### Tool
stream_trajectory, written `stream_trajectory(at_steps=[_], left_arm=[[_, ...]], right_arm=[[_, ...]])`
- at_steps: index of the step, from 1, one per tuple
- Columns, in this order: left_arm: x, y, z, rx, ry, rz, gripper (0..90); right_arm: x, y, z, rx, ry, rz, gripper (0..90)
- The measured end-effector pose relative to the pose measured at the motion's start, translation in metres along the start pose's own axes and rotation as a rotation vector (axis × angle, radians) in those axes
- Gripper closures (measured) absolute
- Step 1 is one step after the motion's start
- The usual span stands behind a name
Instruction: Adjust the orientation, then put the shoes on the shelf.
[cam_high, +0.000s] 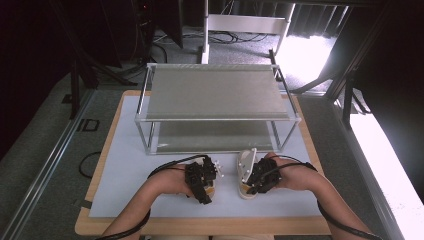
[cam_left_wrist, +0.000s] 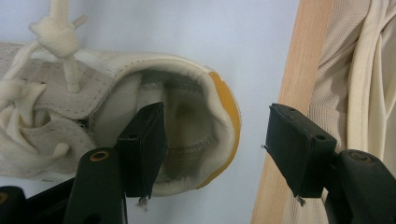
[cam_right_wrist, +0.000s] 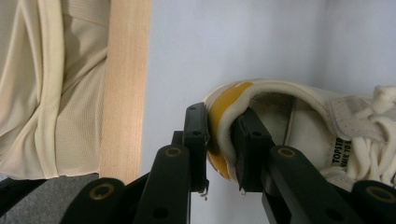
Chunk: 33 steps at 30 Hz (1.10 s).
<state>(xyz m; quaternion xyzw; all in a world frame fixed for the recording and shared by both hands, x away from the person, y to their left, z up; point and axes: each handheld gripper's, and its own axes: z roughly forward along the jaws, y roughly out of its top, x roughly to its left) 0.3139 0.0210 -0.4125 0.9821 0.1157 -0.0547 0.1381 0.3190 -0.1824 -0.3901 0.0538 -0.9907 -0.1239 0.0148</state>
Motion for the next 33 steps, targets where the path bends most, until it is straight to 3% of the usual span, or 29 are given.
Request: stream_trajectory(at_steps=[5, 9, 13, 14, 15, 17, 24, 26, 30, 33], left_arm=[[0.0, 0.0, 0.0, -0.001, -0.002, -0.002, 37.4], [0.0, 0.0, 0.0, -0.002, -0.003, 0.0, 37.4], [0.0, 0.001, 0.0, -0.005, -0.01, -0.022, 38.1], [0.0, 0.001, 0.001, -0.011, -0.014, -0.039, 38.1], [0.0, 0.001, 0.001, -0.015, -0.015, -0.045, 40.1], [0.0, 0.002, 0.002, -0.014, -0.014, -0.044, 40.7], [0.001, 0.002, 0.007, 0.012, -0.025, -0.045, 48.4], [0.002, 0.001, 0.009, 0.022, -0.017, -0.031, 50.3], [0.001, 0.0, 0.01, 0.024, 0.005, -0.003, 61.9], [0.002, -0.001, 0.011, 0.017, -0.007, -0.002, 65.8]], right_arm=[[0.003, -0.001, 0.003, -0.013, 0.053, -0.043, 76.4], [0.004, -0.004, 0.01, -0.002, 0.069, -0.06, 76.4], [0.005, -0.005, 0.011, -0.015, 0.062, -0.045, 73.5], [0.005, -0.005, 0.01, -0.022, 0.054, -0.034, 68.9], [0.005, -0.005, 0.003, -0.076, 0.037, 0.003, 58.9], [0.007, -0.003, 0.001, -0.097, 0.031, 0.027, 60.5], [0.012, 0.002, 0.014, 0.002, 0.016, 0.049, 63.1], [0.011, 0.002, 0.017, 0.024, 0.012, 0.059, 70.1], [0.011, 0.002, 0.017, 0.031, 0.019, 0.068, 72.6], [0.012, 0.003, 0.017, 0.036, 0.011, 0.072, 73.9]])
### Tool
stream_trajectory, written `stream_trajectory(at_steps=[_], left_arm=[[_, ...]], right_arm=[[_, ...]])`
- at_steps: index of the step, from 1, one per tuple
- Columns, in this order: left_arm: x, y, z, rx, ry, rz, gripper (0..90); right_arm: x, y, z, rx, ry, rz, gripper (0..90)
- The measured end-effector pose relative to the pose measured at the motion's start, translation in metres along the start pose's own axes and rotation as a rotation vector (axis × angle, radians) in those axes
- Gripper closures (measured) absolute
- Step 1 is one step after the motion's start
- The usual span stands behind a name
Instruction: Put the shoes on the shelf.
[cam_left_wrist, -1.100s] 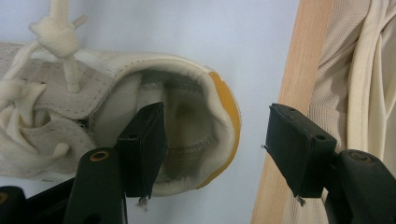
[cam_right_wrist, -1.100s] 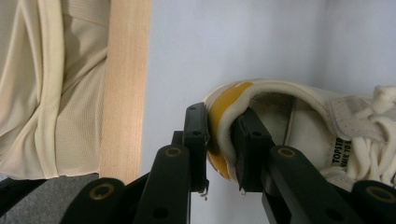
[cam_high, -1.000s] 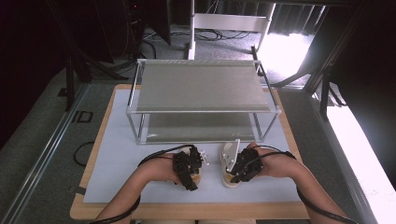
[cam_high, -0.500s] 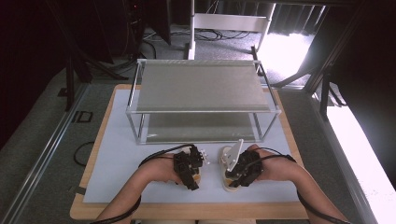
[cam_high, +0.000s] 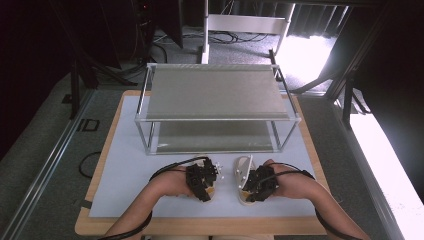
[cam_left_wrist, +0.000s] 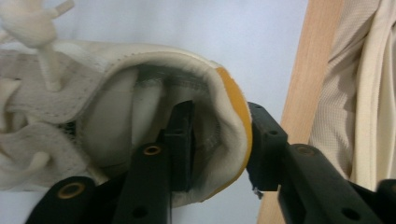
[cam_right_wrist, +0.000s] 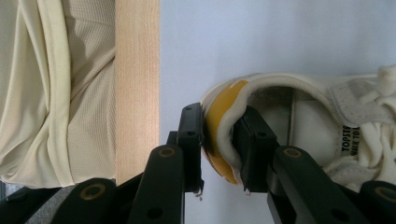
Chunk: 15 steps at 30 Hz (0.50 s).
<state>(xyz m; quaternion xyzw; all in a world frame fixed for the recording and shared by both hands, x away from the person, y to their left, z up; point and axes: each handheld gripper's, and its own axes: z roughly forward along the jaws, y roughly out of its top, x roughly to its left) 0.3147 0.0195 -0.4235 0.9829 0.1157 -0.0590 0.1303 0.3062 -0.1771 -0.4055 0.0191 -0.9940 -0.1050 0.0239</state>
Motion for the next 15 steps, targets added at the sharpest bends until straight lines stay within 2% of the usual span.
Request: stream_trajectory(at_steps=[3, 4, 6, 10, 11, 12, 15], left_arm=[[-0.001, -0.001, 0.0, -0.012, 0.002, 0.016, 69.2], [-0.001, -0.001, 0.0, -0.019, -0.007, 0.01, 70.7], [-0.002, -0.001, -0.001, -0.039, -0.015, 0.015, 74.3], [-0.002, -0.002, -0.003, -0.075, -0.003, -0.005, 76.9], [-0.001, -0.003, -0.005, -0.096, 0.001, 0.009, 77.1], [0.0, -0.004, -0.006, -0.121, 0.0, 0.002, 77.6], [-0.001, -0.004, -0.011, -0.171, 0.038, 0.045, 78.5]], right_arm=[[0.002, 0.001, 0.0, 0.0, 0.005, -0.002, 75.4], [0.002, 0.001, -0.001, -0.002, 0.006, -0.003, 75.4], [0.003, -0.001, -0.001, 0.001, -0.004, -0.009, 75.6], [0.003, -0.007, -0.003, -0.007, -0.037, -0.009, 75.8], [0.002, -0.008, -0.004, -0.008, -0.047, -0.015, 75.9], [0.002, -0.01, -0.006, -0.012, -0.053, -0.011, 75.8], [0.0, -0.015, -0.011, -0.048, -0.075, -0.004, 75.8]])
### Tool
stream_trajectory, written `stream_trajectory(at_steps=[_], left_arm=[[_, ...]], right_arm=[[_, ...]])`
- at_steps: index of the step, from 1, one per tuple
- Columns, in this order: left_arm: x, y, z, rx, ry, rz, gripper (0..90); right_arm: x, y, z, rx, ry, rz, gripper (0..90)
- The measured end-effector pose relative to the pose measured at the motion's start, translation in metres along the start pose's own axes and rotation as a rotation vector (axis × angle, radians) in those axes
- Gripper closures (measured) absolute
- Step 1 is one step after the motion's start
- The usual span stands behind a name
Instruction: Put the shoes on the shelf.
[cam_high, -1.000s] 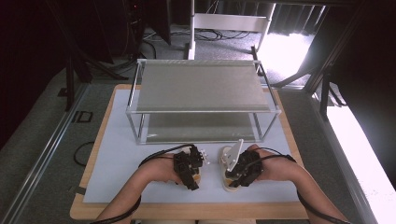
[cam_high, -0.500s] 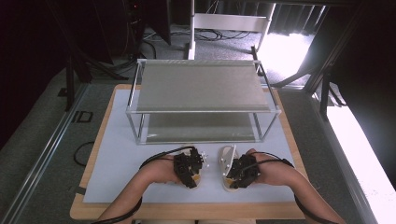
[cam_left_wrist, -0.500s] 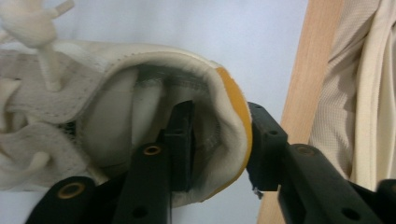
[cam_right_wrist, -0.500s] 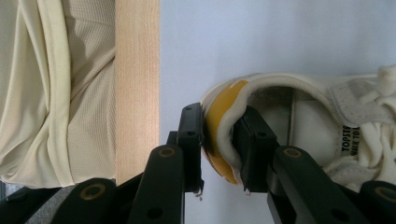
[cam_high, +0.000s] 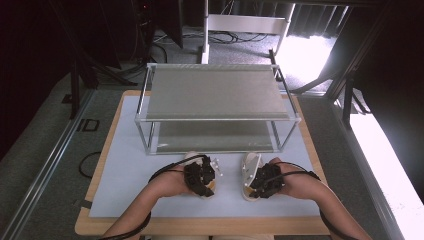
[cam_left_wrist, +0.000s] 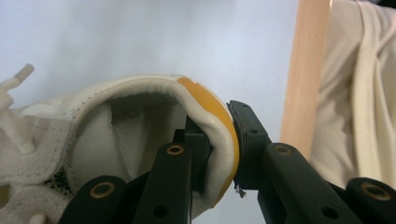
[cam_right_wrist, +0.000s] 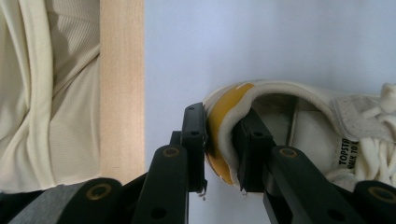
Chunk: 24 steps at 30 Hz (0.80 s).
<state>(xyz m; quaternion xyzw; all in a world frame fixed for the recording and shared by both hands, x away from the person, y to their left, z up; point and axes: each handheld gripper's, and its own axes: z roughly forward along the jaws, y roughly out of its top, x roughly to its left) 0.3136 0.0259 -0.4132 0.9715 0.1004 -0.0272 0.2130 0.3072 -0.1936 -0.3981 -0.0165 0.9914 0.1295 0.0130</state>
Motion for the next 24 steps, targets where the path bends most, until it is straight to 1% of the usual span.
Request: stream_trajectory(at_steps=[1, 2, 3, 4, 5, 7, 8, 9, 10, 12, 13, 15, 16, 17, 18, 19, 20, 21, 22, 24], left_arm=[[0.0, 0.001, -0.002, -0.022, 0.01, 0.017, 78.5], [0.0, 0.002, -0.003, -0.039, 0.018, 0.043, 78.2], [0.0, 0.001, -0.004, -0.068, 0.023, 0.074, 78.3], [0.001, 0.001, -0.005, -0.086, 0.025, 0.09, 78.3], [0.0, 0.002, -0.005, -0.09, 0.03, 0.129, 78.5], [0.002, 0.003, -0.005, -0.109, 0.022, 0.178, 78.3], [0.003, 0.003, -0.005, -0.125, 0.024, 0.21, 78.2], [0.004, 0.003, -0.005, -0.146, 0.02, 0.225, 78.3], [0.006, 0.003, -0.005, -0.161, 0.022, 0.254, 78.4], [0.009, 0.005, -0.004, -0.181, 0.037, 0.277, 78.4], [0.011, 0.005, -0.004, -0.186, 0.049, 0.296, 78.4], [0.016, 0.007, -0.002, -0.191, 0.053, 0.309, 78.4], [0.019, 0.007, -0.002, -0.188, 0.06, 0.315, 78.3], [0.023, 0.008, -0.001, -0.185, 0.056, 0.309, 78.4], [0.026, 0.009, 0.001, -0.182, 0.057, 0.316, 78.4], [0.03, 0.009, 0.002, -0.18, 0.061, 0.313, 78.2], [0.034, 0.01, 0.003, -0.177, 0.056, 0.319, 78.3], [0.037, 0.01, 0.005, -0.173, 0.065, 0.336, 78.3], [0.04, 0.011, 0.005, -0.168, 0.066, 0.341, 78.2], [0.047, 0.011, 0.006, -0.176, 0.065, 0.353, 78.2]], right_arm=[[-0.001, -0.001, -0.002, -0.01, -0.006, 0.003, 75.9], [-0.002, -0.001, -0.003, -0.016, -0.013, 0.001, 75.8], [-0.003, -0.001, -0.004, -0.024, -0.022, 0.002, 75.9], [-0.005, -0.001, -0.005, -0.026, -0.033, 0.0, 75.9], [-0.006, -0.001, -0.007, -0.027, -0.043, 0.0, 75.9], [-0.01, 0.0, -0.009, -0.032, -0.055, -0.001, 76.0], [-0.012, 0.0, -0.01, -0.038, -0.06, 0.001, 75.9], [-0.014, 0.0, -0.01, -0.041, -0.066, -0.004, 76.0], [-0.016, 0.001, -0.011, -0.045, -0.073, -0.013, 76.0], [-0.021, 0.001, -0.013, -0.058, -0.083, -0.023, 75.9], [-0.023, 0.002, -0.014, -0.064, -0.084, -0.03, 75.9], [-0.027, 0.003, -0.016, -0.076, -0.091, -0.04, 75.9], [-0.029, 0.004, -0.016, -0.078, -0.098, -0.054, 75.9], [-0.031, 0.005, -0.017, -0.078, -0.103, -0.059, 75.9], [-0.033, 0.006, -0.017, -0.077, -0.103, -0.07, 76.0], [-0.036, 0.007, -0.018, -0.077, -0.106, -0.079, 75.9], [-0.038, 0.008, -0.018, -0.079, -0.108, -0.085, 76.0], [-0.041, 0.01, -0.018, -0.081, -0.109, -0.097, 76.1], [-0.043, 0.011, -0.018, -0.081, -0.113, -0.104, 76.1], [-0.049, 0.013, -0.017, -0.082, -0.108, -0.119, 76.1]])
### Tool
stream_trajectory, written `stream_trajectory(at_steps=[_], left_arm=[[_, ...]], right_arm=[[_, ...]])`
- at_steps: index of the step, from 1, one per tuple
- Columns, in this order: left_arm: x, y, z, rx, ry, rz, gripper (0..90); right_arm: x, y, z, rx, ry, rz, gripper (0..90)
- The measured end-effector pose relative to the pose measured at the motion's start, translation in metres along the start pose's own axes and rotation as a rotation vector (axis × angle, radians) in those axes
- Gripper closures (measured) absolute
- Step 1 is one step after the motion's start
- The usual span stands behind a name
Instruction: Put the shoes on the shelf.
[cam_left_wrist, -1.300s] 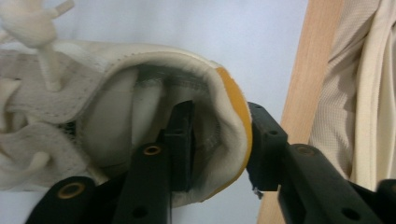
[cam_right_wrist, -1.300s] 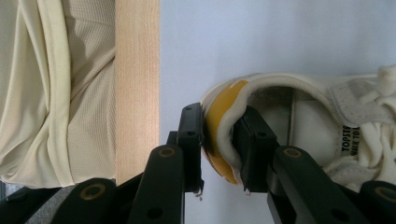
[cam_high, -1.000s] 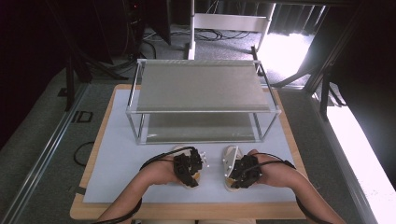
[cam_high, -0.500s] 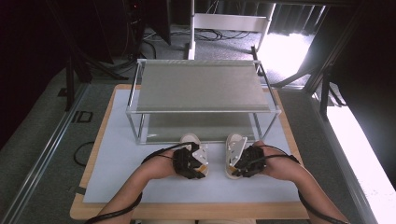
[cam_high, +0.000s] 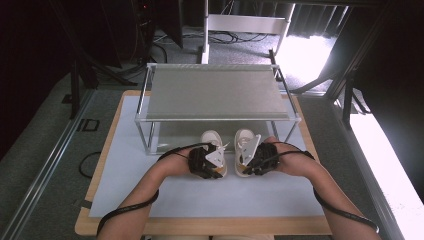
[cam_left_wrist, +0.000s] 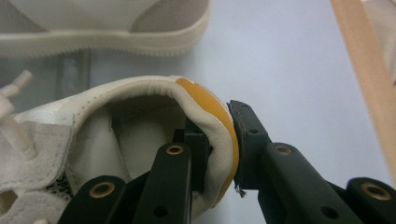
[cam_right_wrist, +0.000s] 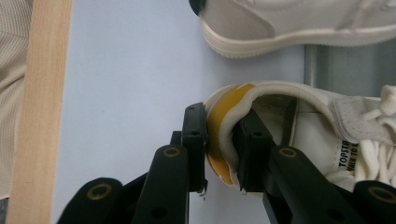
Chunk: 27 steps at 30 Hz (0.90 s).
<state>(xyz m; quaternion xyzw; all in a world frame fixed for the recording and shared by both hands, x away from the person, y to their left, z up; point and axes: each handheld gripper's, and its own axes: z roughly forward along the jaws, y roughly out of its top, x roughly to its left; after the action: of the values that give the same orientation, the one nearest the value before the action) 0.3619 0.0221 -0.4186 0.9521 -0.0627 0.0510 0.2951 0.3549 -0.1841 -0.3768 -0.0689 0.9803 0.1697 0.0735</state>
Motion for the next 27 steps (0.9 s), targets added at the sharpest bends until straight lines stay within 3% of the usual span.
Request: stream_trajectory(at_steps=[5, 14, 22, 27], left_arm=[[0.016, -0.004, 0.005, -0.017, -0.004, 0.031, 78.2], [0.042, -0.002, 0.022, 0.027, -0.036, 0.093, 77.8], [0.054, 0.003, 0.024, 0.045, -0.071, 0.132, 77.0], [0.054, 0.005, 0.025, 0.056, -0.073, 0.154, 75.9]], right_arm=[[-0.012, 0.003, 0.007, 0.008, -0.019, -0.022, 76.1], [-0.032, 0.006, 0.023, 0.046, -0.001, -0.038, 75.7], [-0.044, -0.001, 0.028, 0.043, 0.025, -0.022, 75.2], [-0.046, -0.007, 0.03, 0.015, 0.01, 0.006, 69.9]])
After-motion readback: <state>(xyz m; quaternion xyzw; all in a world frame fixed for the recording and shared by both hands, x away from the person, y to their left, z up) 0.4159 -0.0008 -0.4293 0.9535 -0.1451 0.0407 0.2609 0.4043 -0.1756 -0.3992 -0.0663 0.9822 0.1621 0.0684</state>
